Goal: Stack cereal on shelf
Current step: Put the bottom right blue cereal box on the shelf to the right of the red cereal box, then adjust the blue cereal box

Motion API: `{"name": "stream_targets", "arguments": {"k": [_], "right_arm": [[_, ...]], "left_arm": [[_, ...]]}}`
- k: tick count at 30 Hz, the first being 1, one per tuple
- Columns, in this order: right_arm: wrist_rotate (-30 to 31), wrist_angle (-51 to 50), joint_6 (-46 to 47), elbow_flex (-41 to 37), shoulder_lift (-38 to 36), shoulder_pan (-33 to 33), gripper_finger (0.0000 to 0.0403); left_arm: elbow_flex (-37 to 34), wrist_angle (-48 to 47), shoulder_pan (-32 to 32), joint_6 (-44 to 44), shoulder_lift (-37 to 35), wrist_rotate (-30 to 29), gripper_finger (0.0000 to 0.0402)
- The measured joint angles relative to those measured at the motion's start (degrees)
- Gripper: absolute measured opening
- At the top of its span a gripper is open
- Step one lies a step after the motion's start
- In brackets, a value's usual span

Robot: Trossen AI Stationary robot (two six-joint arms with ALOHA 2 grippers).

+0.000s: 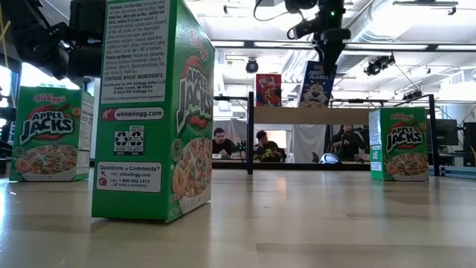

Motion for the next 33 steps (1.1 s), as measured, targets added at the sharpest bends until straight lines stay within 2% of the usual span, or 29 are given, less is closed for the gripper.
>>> {"name": "stream_targets", "arguments": {"k": [6,13,17,27,33], "right_arm": [[0.83,0.21,2.38,0.0,0.03,0.0,0.0185],[0.85,3.79,2.49,0.0,0.15,0.0,0.0246],[3.29,4.89,-0.12,0.0,0.15,0.23,0.026],[7.07,7.52,-1.76,0.0,-3.28,1.74,0.025],[6.16,1.33,5.76,0.0,-8.66,2.16,0.0199]], "left_arm": [[0.0,0.01,0.0,0.0,0.0,0.0,0.0],[0.0,0.0,0.0,-0.02,0.0,0.01,0.0],[0.0,0.0,0.0,-0.02,0.0,0.46,0.0],[0.0,-0.02,0.0,-0.02,0.0,0.52,0.0],[0.0,-0.02,0.02,-0.02,0.0,0.57,0.0]]}}
